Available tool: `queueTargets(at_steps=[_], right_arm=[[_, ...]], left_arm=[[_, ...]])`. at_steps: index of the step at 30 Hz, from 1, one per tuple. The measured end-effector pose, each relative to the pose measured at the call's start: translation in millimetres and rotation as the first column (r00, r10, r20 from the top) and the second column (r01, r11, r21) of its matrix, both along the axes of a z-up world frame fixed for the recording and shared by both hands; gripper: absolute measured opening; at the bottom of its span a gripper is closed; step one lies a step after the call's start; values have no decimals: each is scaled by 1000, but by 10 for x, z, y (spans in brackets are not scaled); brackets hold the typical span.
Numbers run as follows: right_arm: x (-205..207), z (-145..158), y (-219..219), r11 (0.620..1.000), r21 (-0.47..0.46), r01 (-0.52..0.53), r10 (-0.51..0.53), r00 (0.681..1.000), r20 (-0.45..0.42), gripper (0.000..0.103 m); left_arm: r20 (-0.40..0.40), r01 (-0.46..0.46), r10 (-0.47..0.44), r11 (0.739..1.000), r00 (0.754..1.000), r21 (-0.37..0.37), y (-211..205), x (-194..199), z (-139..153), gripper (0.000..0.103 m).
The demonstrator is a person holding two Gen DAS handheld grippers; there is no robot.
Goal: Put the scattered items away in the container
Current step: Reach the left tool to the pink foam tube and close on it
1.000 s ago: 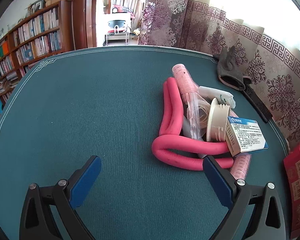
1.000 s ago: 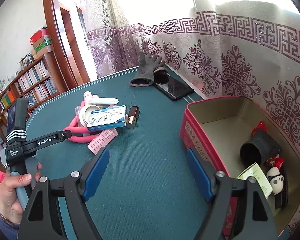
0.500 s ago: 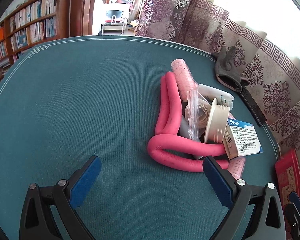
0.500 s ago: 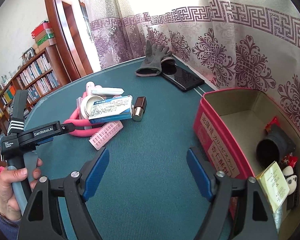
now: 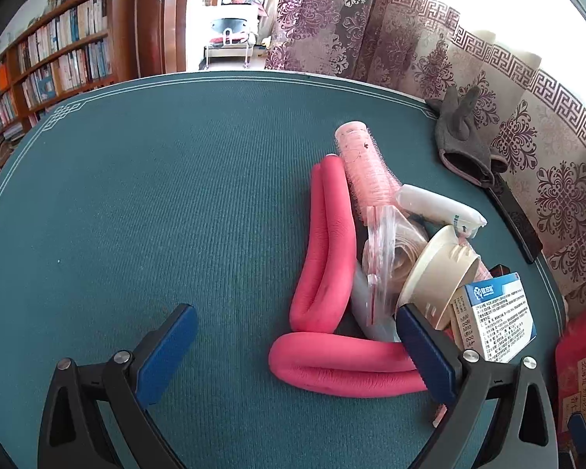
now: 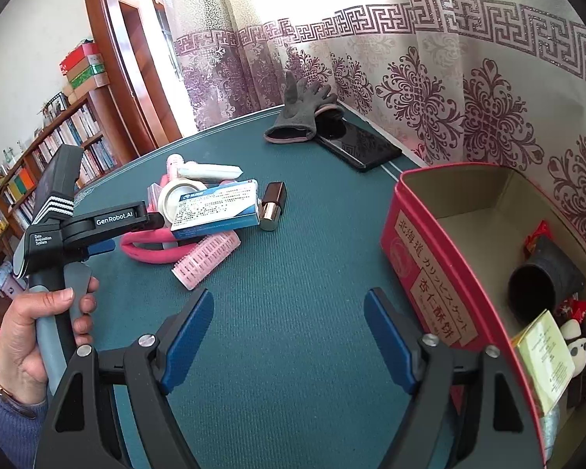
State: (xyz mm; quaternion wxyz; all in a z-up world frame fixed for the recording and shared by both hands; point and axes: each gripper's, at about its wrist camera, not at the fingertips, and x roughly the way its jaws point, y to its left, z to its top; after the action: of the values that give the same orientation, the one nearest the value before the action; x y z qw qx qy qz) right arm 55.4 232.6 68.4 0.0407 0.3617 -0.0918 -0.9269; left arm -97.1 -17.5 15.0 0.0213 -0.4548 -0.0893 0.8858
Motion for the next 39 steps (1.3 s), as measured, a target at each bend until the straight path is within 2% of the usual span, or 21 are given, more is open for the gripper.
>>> queueTargets(at_steps=[4, 9, 20, 27, 31, 35, 39], right_arm=[[-21, -17, 28, 1000, -7, 10, -10, 1000, 7, 82], [-24, -41, -2, 1000, -9, -3, 3, 1000, 12, 82], [5, -45, -39, 1000, -4, -11, 11, 1000, 13, 82], [63, -46, -43, 1000, -4, -11, 11, 1000, 13, 82], [92, -47, -45, 1000, -10, -10, 10, 1000, 16, 82], [147, -31, -78, 1000, -5, -20, 20, 1000, 10, 82], [191, -32, -81, 1000, 4, -15, 15, 1000, 14, 82]], left_arm=[[1, 9, -9, 1000, 1000, 5, -77, 82, -10, 102], [34, 37, -35, 997, 999, -67, -159, 284, -96, 102], [13, 166, -166, 981, 986, -97, -122, 908, -65, 102], [-54, 216, -224, 968, 973, -129, -116, 1232, 147, 102], [-75, 296, -311, 941, 948, -164, 24, 1356, 179, 102], [-47, 366, -385, 904, 922, -222, 258, 1401, 48, 102], [-23, 383, -399, 895, 917, -228, 353, 1378, -102, 102]])
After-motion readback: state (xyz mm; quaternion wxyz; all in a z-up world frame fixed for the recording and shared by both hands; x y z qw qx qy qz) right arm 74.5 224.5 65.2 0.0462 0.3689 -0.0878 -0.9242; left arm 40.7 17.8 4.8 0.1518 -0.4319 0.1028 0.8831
